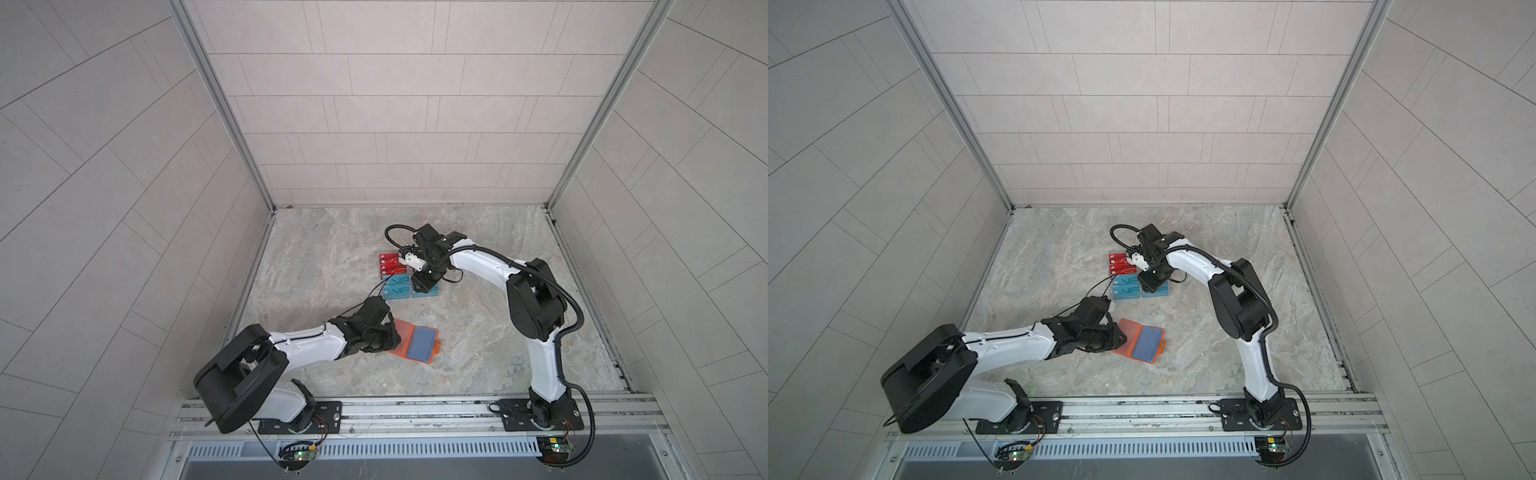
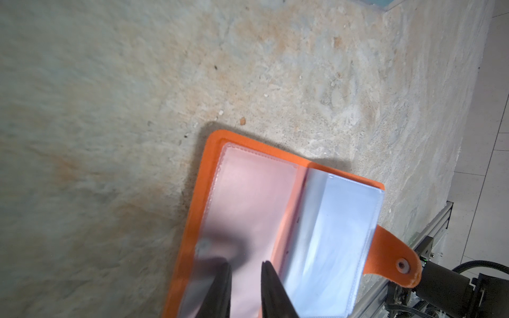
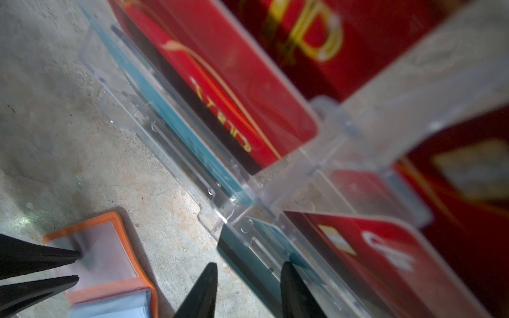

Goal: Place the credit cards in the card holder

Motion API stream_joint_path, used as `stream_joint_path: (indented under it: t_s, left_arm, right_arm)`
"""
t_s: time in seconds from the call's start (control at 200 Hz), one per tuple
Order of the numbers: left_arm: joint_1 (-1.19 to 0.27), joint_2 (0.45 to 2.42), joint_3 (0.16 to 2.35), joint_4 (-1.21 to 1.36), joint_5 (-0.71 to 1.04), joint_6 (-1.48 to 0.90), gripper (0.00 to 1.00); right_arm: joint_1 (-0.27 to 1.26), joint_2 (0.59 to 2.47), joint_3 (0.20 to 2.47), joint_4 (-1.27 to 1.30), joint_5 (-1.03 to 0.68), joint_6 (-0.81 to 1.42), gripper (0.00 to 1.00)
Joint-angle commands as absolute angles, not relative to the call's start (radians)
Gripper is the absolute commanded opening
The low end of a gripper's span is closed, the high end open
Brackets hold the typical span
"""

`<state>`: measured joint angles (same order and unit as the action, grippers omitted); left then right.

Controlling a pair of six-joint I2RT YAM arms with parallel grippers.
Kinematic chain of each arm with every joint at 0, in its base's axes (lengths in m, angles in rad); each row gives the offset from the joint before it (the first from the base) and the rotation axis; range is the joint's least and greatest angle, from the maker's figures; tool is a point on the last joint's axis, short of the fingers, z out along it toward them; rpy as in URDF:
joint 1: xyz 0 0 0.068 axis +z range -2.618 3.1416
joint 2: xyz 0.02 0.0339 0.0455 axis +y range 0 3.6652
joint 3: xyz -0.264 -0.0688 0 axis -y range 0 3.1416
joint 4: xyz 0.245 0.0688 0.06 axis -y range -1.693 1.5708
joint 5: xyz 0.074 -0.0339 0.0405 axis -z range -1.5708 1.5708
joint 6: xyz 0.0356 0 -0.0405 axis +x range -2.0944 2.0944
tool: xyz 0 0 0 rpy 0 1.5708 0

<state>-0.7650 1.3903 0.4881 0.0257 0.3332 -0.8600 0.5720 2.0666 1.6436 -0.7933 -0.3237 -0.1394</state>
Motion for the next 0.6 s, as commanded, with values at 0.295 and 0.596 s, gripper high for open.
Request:
stream_joint_path:
  t_s: [0.295, 0.596]
  left_arm:
    - [-0.765, 1.413, 0.475, -0.022, 0.325, -0.854, 0.25]
    - [-0.765, 1.406, 0.473, -0.031, 0.320, -0.854, 0.26]
  right_arm:
    - [0.583, 2.035, 1.635, -0.816, -0.295, -0.189, 0.35]
    - [0.582, 2.075, 1.659, -0.841, -0.302, -0.189, 0.26]
